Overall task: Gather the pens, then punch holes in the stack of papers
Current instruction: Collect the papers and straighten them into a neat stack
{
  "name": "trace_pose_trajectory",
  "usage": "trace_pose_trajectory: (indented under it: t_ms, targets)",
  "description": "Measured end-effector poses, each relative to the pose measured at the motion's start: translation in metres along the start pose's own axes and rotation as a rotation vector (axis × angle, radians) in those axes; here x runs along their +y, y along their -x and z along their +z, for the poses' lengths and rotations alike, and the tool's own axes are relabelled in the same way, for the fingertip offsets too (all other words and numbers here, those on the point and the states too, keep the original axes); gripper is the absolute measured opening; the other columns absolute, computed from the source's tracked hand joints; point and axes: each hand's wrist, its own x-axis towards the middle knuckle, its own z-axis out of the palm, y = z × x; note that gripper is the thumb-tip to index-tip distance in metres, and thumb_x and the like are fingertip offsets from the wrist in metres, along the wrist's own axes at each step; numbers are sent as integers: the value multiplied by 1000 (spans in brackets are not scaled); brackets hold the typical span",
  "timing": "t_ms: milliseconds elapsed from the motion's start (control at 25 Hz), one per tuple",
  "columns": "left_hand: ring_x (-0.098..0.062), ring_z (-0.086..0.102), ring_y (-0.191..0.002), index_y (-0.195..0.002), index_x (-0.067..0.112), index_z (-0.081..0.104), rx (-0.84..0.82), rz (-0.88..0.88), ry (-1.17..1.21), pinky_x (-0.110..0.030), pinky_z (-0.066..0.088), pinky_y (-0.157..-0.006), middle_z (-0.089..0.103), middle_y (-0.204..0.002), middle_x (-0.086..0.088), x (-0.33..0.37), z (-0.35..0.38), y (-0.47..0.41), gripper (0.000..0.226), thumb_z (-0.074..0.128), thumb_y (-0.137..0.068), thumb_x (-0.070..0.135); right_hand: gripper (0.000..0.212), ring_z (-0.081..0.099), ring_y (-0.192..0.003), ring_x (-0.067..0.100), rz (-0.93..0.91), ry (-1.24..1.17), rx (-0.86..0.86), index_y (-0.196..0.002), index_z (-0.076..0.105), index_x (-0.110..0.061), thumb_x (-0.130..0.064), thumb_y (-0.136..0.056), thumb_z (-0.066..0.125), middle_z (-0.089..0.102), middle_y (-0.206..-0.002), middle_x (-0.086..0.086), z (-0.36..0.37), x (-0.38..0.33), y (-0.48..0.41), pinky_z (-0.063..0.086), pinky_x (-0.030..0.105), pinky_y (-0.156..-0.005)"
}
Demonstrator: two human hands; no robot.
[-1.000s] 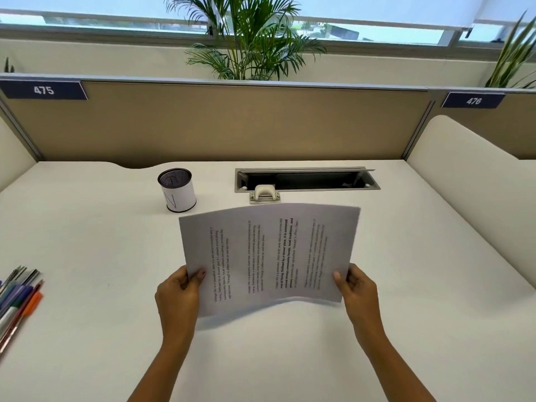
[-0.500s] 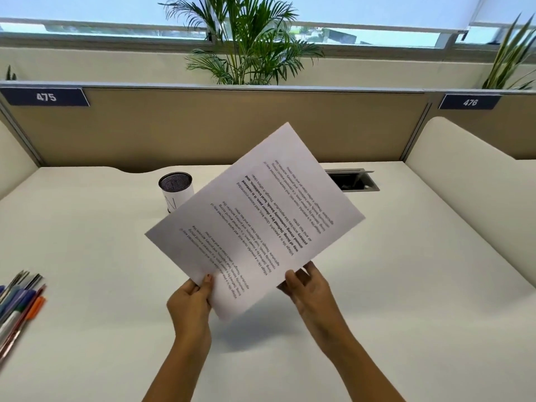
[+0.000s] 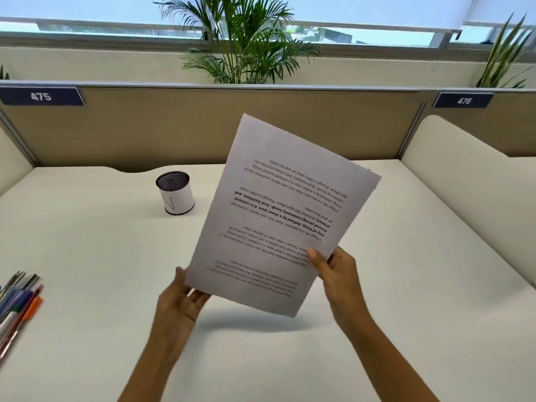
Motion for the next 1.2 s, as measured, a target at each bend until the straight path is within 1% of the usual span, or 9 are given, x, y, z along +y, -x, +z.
trace_pose_trajectory:
  t_ms: [120,240,360,520,600,680,760,1000,1200]
  targets:
    - [-24,72,-89,-101,14,72,-81,112,-405,-26,58,-76,73,-106,-7,31,-3,-5,33,56,-84,38,19,70,-83,0,-65,108,-39,-94,68,-26,-9,-92,59,75,-90,-18,-12,-7,-6,54,12,-66]
    - [-18,72,-89,-99,18,72,-135,286,-672,-21,57,-77,76,-97,-1,41,24,-9,22,59,-86,31,21,69,-82,6,-128,174,-42,-89,67,-28,-10,-93,58,74,-88,-15,-10,-10,-7,55,17,-66]
    - [-6,68,-78,-89,29,71,-37,451,-706,-17,55,-70,76,-86,12,37,57,-8,14,59,-90,22,21,68,-83,16,-181,188,5,-88,65,-30,-12,-94,58,73,-89,-13,-4,-12,-9,58,26,-70]
    - [0,63,-69,-86,36,71,53,558,-593,-11,50,-62,74,-82,16,23,73,-3,19,58,-92,22,27,68,-77,3,-235,112,70,-88,66,-36,-10,-94,58,74,-87,-19,-5,-13,-12,53,13,-61]
    - [-3,62,-71,-84,37,70,99,531,-577,-14,51,-63,74,-82,15,11,69,-2,21,58,-92,22,26,68,-76,1,-225,98,95,-88,66,-34,-9,-93,59,75,-87,-17,-8,-2,-10,52,10,-61]
    - [-5,61,-72,-83,36,69,151,468,-610,-17,51,-66,73,-81,17,-4,62,-2,23,58,-93,18,23,68,-83,11,-175,125,101,-91,66,-30,-8,-93,59,75,-90,-10,-9,14,-6,53,12,-65]
    - [-1,60,-70,-83,32,67,187,415,-645,-11,49,-64,71,-78,20,-17,57,0,23,57,-93,14,23,67,-89,17,-125,145,90,-95,66,-28,-7,-93,59,74,-95,-5,-11,30,-3,53,14,-70]
    - [2,60,-70,-84,32,68,213,456,-658,-6,46,-60,72,-81,19,-24,53,-2,22,57,-93,14,28,66,-83,3,-130,137,100,-93,68,-32,-6,-94,57,74,-93,-13,-16,38,-7,52,12,-70]
    - [-2,62,-70,-83,33,69,218,393,-686,-7,48,-62,73,-78,20,-30,46,-1,25,61,-90,11,27,65,-85,11,-55,178,86,-91,67,-31,-5,-93,57,74,-89,-15,-18,54,-3,53,18,-74]
